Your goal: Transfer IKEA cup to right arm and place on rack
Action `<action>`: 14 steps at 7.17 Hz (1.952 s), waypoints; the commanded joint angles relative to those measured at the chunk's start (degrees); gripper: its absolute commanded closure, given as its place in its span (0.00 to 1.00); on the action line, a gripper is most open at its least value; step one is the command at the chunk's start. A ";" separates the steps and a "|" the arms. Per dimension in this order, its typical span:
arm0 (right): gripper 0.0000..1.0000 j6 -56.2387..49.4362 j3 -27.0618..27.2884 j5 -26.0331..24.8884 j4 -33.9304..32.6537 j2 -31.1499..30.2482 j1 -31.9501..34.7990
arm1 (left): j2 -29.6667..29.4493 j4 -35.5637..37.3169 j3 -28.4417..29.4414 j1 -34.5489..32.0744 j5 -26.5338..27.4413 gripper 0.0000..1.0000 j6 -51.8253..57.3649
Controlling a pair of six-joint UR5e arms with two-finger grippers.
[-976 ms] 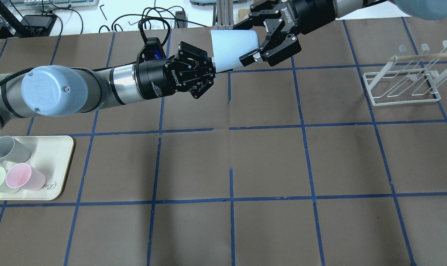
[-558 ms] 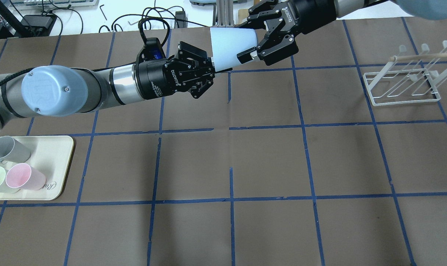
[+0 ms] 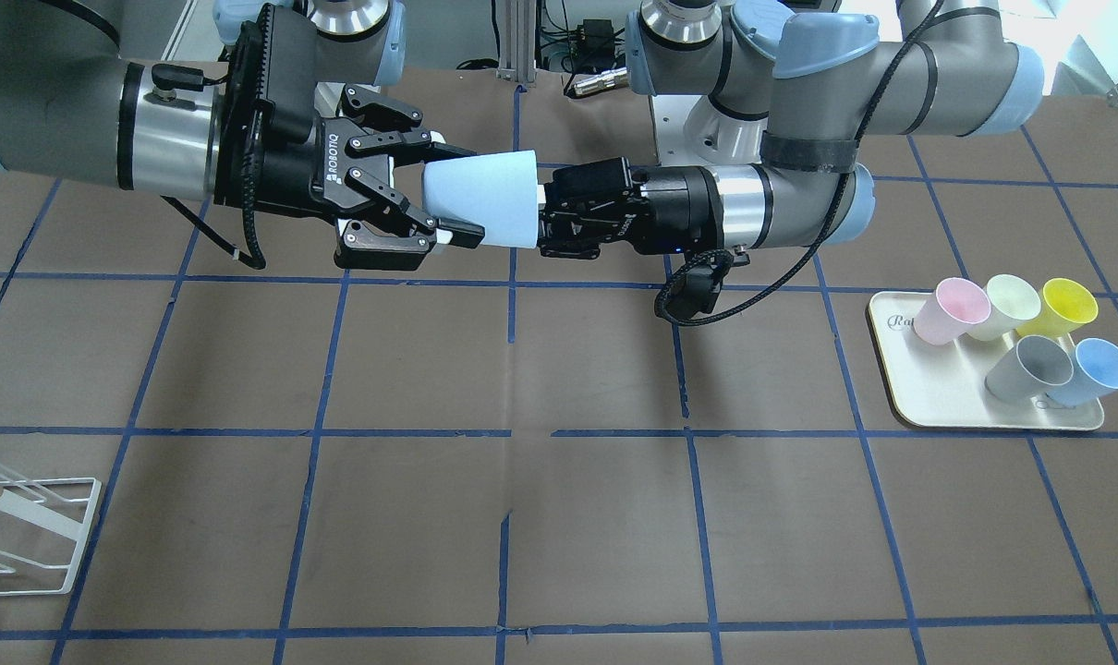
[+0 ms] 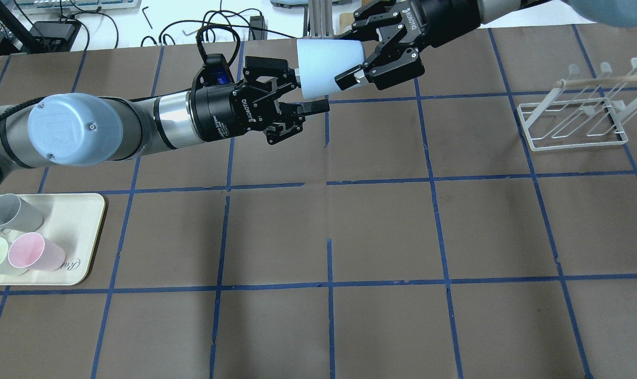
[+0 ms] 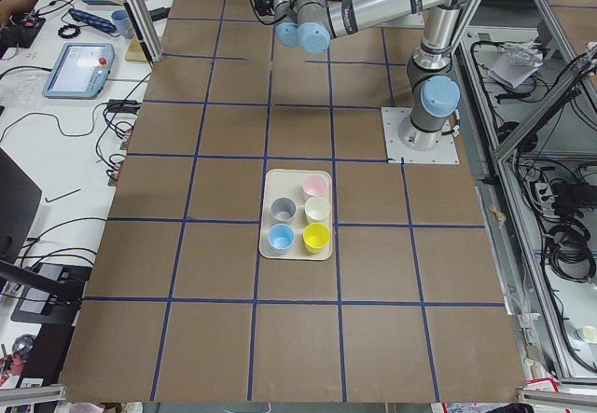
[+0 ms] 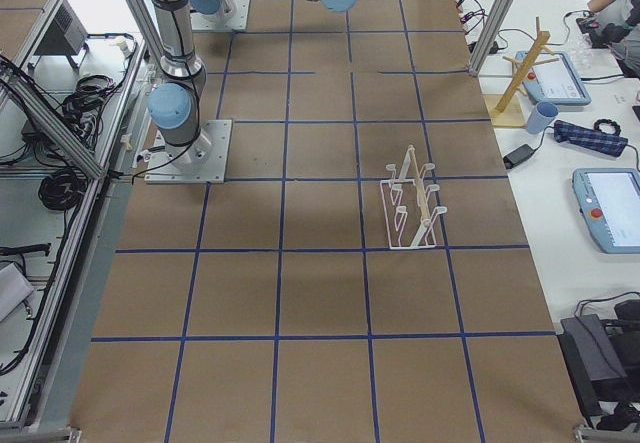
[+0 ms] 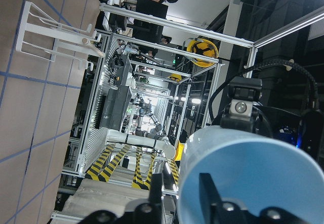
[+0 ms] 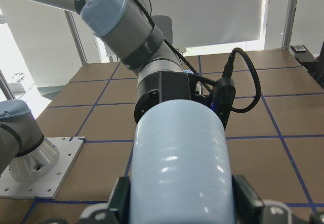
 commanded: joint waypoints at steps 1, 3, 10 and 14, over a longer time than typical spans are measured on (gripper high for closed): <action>0.77 0.05 -0.07 0.03 0.01 -0.16 -0.09 | 0.01 -0.03 0.00 0.46 0.54 0.00 -0.12; 0.78 0.92 -0.16 -0.67 0.10 -0.76 -1.14 | 0.01 -0.03 0.00 1.86 1.07 0.00 -0.21; 0.75 1.28 -0.86 -31.98 2.13 -3.76 -18.69 | 1.77 14.38 5.61 13.82 50.06 0.00 -14.72; 0.74 3.20 0.63 -63.37 -12.00 -0.26 -24.35 | 6.85 26.33 7.99 12.69 88.52 0.00 -28.47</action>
